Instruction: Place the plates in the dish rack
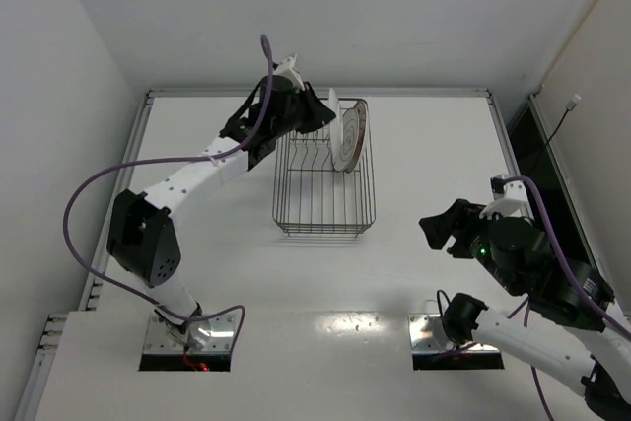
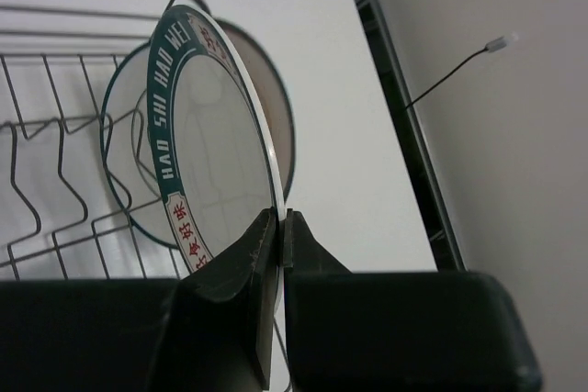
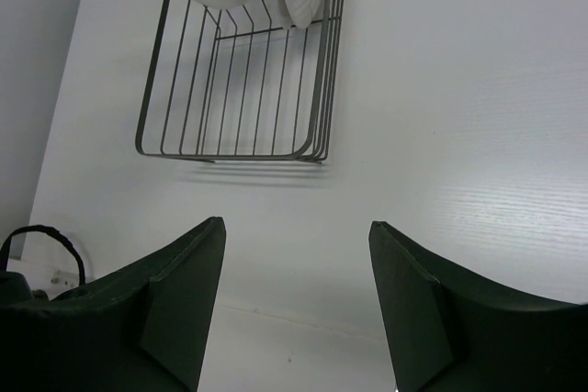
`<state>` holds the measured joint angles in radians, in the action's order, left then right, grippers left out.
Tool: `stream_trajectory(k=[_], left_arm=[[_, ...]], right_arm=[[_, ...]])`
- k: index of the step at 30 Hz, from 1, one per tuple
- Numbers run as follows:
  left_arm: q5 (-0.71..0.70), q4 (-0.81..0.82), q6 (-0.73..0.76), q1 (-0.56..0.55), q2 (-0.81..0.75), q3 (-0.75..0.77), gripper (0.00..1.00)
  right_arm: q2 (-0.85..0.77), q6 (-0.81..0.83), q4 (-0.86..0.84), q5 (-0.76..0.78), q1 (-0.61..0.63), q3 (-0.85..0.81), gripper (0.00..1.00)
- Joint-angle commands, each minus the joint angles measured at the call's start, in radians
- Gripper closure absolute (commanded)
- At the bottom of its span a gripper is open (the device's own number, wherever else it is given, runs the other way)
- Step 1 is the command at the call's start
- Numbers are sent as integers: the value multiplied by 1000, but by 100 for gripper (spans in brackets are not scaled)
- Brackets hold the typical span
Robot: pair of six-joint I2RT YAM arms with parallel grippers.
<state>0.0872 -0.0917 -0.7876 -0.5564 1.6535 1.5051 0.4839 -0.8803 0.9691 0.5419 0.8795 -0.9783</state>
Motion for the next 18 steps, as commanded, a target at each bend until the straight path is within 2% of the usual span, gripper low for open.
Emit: stream_trajectory(k=[1,9,18], left_arm=[[71,201,-24,-5,-26,-6,100],[80,250,-24,-5,40,-98,100],[39,230,8,4,103,-94,100]], right_arm=[[-16,-9,17,7,-2,-5,39],[-65,-9,85,7,-2,-3,41],[-137,-49,144,16,-2,6,41]])
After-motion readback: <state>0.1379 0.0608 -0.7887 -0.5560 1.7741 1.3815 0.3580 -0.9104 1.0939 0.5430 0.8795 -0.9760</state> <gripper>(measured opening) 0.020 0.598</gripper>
